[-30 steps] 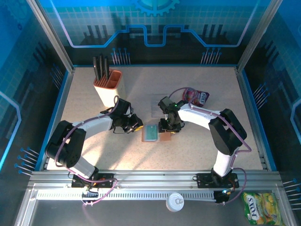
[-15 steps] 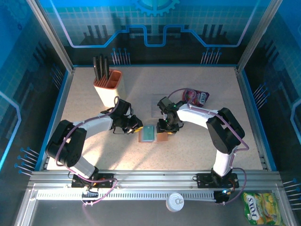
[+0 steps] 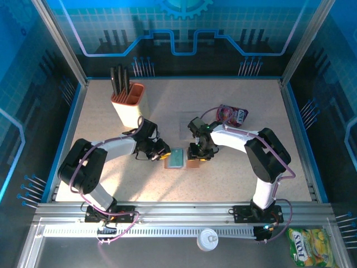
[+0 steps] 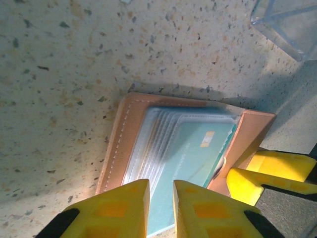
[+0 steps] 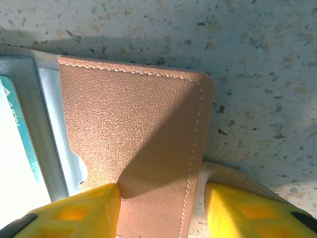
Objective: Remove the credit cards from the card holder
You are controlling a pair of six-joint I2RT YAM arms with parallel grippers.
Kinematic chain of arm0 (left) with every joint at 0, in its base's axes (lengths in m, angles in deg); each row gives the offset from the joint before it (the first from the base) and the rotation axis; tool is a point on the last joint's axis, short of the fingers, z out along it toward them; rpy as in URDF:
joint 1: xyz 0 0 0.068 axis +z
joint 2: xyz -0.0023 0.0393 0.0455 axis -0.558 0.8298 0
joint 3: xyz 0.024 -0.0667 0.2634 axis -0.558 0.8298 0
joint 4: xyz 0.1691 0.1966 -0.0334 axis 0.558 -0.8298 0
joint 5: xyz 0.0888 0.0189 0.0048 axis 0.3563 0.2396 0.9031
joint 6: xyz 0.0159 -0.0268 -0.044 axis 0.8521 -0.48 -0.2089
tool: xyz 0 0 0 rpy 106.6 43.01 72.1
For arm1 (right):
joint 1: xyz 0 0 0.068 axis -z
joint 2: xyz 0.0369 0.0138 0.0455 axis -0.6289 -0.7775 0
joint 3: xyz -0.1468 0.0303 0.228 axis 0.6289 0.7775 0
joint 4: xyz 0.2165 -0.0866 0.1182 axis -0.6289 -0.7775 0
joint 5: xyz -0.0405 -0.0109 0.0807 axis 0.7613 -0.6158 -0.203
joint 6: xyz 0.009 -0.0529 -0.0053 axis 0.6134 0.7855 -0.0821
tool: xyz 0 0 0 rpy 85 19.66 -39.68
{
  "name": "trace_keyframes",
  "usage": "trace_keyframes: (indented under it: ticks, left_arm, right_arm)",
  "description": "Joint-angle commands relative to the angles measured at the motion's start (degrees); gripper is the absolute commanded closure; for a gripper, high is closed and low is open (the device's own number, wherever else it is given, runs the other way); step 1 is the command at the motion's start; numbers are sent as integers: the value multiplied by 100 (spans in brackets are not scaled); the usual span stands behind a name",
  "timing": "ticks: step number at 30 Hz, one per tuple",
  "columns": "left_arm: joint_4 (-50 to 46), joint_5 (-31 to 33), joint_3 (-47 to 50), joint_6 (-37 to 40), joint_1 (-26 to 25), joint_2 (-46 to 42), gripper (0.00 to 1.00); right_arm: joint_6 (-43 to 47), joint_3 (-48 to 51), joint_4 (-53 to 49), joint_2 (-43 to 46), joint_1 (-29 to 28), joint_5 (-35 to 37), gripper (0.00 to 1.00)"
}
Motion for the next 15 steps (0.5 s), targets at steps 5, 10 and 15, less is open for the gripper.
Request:
trace_keyframes:
  ticks: [5,10,15]
  left_arm:
    - [574,-438,155,-201,-74,277,78]
    - [641,-479,113,-243,-147,395,78]
    - [671,-479,68,-209,-176,380,79]
  right_arm:
    - [-78,233,-155,287,152,137,52]
    - [-75,283,-232,426,175,254,54]
    - [-67,325,-232,556,227,263,55]
